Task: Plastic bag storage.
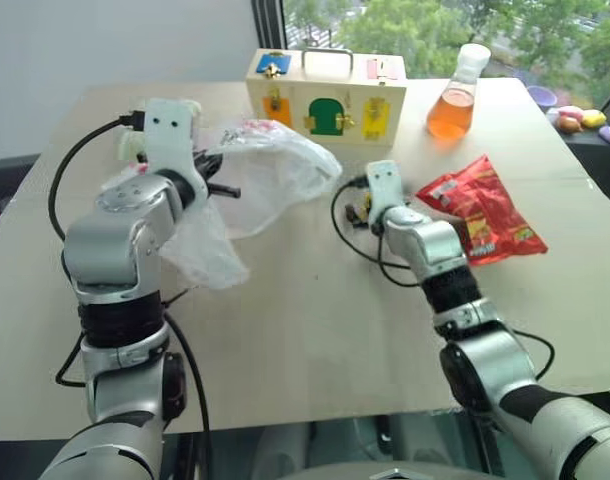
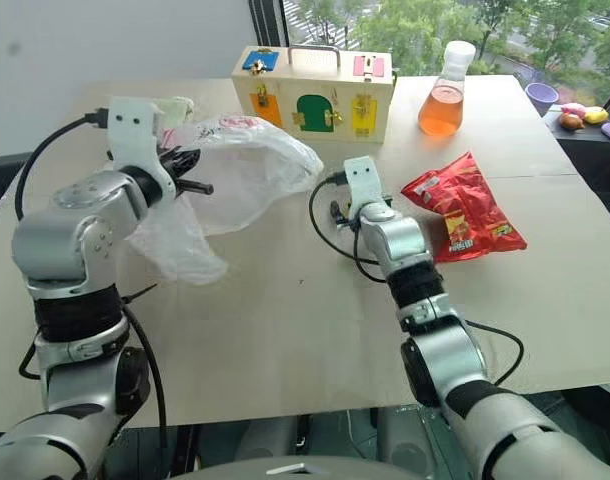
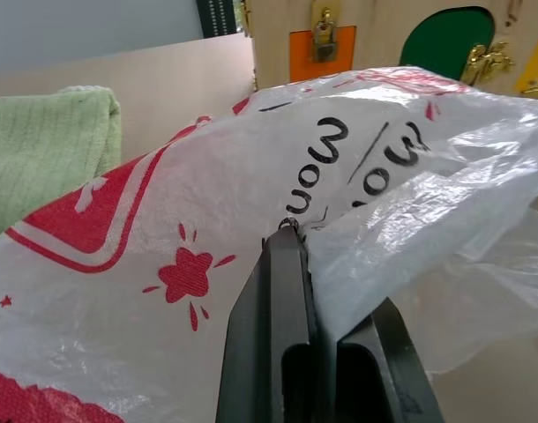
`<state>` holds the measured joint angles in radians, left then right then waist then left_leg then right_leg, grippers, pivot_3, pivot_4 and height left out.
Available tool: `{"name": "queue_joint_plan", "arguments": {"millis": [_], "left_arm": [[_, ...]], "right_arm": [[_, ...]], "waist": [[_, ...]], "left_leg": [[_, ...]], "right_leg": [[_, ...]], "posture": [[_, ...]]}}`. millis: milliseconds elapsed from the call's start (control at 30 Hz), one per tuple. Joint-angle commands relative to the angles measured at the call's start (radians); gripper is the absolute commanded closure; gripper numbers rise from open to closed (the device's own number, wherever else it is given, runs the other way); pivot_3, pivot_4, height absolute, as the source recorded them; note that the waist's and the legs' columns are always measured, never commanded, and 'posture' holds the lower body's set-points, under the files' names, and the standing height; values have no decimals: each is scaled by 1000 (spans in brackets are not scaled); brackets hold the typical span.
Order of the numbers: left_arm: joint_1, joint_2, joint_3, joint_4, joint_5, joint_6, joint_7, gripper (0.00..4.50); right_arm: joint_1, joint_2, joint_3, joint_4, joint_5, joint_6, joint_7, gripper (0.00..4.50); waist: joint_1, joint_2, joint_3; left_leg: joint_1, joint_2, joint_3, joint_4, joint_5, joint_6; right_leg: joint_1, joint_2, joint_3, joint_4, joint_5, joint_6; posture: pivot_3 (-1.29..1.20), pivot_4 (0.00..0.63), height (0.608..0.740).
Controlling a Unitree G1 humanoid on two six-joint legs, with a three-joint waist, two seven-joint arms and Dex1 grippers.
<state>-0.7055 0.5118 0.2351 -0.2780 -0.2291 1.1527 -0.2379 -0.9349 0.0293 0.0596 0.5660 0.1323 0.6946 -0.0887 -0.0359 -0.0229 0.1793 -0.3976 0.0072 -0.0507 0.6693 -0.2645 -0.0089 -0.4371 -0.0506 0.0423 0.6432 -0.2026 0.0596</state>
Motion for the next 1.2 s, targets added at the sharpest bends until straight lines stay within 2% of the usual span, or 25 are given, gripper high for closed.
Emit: {"name": "queue_joint_plan", "arguments": {"millis": [33, 200, 233, 333, 467, 533, 633, 700, 800, 900, 933, 967, 1033, 1067, 1100, 1133, 1167, 1200], "left_arm": [[-18, -4, 21, -72, -7, 25, 23, 4500], [-37, -24, 41, -78, -29, 36, 33, 4500], [-40, -28, 44, -81, -35, 36, 30, 4500], [-48, -46, 55, -92, -74, 65, 13, 4500], [-60, -57, 40, -105, -122, 104, -11, 4500], [-66, -68, 29, -120, -160, 139, -34, 4500], [-77, -86, 34, -153, -239, 223, -77, 4500], [-84, -92, 43, -169, -277, 272, -93, 4500], [-98, -108, 79, -174, -330, 323, -110, 4500], [-130, -152, 160, -180, -393, 394, -124, 4500], [-141, -161, 188, -183, -415, 427, -134, 4500], [-146, -159, 204, -187, -430, 448, -140, 4500], [-144, -152, 218, -186, -425, 462, -128, 4500], [-140, -154, 221, -185, -414, 461, -114, 4500], [-138, -157, 224, -184, -407, 461, -104, 4500], [-133, -163, 223, -181, -390, 449, -84, 4500], [-129, -169, 222, -178, -375, 439, -67, 4500], [-125, -173, 220, -173, -364, 427, -52, 4500]], "right_arm": [[-12, -12, -22, 89, -38, -68, -18, 1263], [24, -41, 26, 40, -59, -111, 80, 3539], [42, -47, 36, 1, -58, -111, 109, 3794], [148, -100, 80, -256, 8, -39, 281, 3794], [323, -251, 135, -680, 175, 155, 534, 3794], [363, -293, 122, -819, 254, 250, 581, 3794], [353, -298, 105, -920, 319, 352, 585, 3794], [299, -256, 100, -895, 319, 379, 548, 3794], [191, -153, 117, -730, 259, 333, 472, 3794], [51, -20, 118, -404, 157, 125, 376, 3794], [-3, 16, 109, -287, 146, 36, 396, 3794], [-55, 50, 92, -191, 142, -27, 403, 3294], [-98, 69, 91, -130, 118, -115, 410, 2389], [-89, 63, 97, -145, 106, -134, 413, 2116], [-80, 57, 101, -155, 97, -148, 419, 1540], [-47, 26, 112, -208, 110, -140, 476, 1170], [-15, 1, 114, -259, 127, -124, 519, 1170], [18, -22, 108, -310, 140, -112, 540, 764]], "waist": [[-1, 0, 0], [0, 0, 0], [0, 0, 0], [-2, 0, 0], [-3, 1, 0], [-9, 1, 0], [-12, 1, 0], [-12, 1, 0], [-14, 1, 0], [-17, 1, 0], [-19, 0, 0], [-21, 0, 0], [-24, 0, 0], [-24, 0, 0], [-21, 0, 0], [-20, 0, 0], [-15, 0, 0], [-10, 0, 0]], "left_leg": [[0, 0, 0, 0, 0, 0], [0, 0, -1, 0, -1, 3], [0, 0, -1, 0, -1, 3], [0, 0, -2, 0, -1, 3], [-3, -1, -3, 0, -1, 3], [-3, -1, -1, 0, -2, 3], [0, 1, -1, 0, -2, 3], [1, 2, -2, 0, -2, 3], [4, 2, -2, 1, -1, 2], [5, 1, -2, 2, 0, 1], [5, 1, -2, 2, 0, 1], [4, 1, -2, 2, 0, 0], [4, 1, -2, 1, 0, 0], [3, 1, -2, 0, 1, 0], [1, 1, -3, 0, 1, -1], [-1, 0, -4, 0, 3, -4], [-2, -1, -4, 0, 3, -5], [-2, -2, -5, 0, 3, -5]], "right_leg": [[0, 0, 0, 0, 0, 0], [0, 0, 0, 2, 0, 0], [0, 0, -1, 2, 0, 0], [0, 0, -1, 1, 0, 0], [0, 0, -2, -1, 0, 0], [0, 0, -1, -1, 0, 0], [-1, 1, 0, 1, 0, 0], [0, 3, -1, 4, 0, 0], [0, 4, 0, 7, 0, 0], [0, 4, 1, 9, 0, 0], [0, 4, 1, 9, 0, 0], [0, 4, 1, 9, 0, 0], [-1, 3, 1, 9, 0, -1], [-1, 3, 1, 7, 0, -1], [-1, 3, 1, 5, 0, -1], [-2, 2, 0, 3, 0, -1], [-2, 1, -1, 2, 0, -1], [-1, 0, -1, 0, 0, -1]], "posture": [[0, 150, 740], [0, 150, 740], [0, 150, 740], [0, 150, 740], [0, 150, 740], [0, 150, 740], [0, 150, 740], [0, 150, 740], [0, 150, 740], [0, 150, 740], [0, 150, 740], [0, 150, 740], [0, 150, 740], [0, 150, 740], [0, 150, 740], [0, 150, 740], [0, 150, 740], [0, 150, 740]]}}
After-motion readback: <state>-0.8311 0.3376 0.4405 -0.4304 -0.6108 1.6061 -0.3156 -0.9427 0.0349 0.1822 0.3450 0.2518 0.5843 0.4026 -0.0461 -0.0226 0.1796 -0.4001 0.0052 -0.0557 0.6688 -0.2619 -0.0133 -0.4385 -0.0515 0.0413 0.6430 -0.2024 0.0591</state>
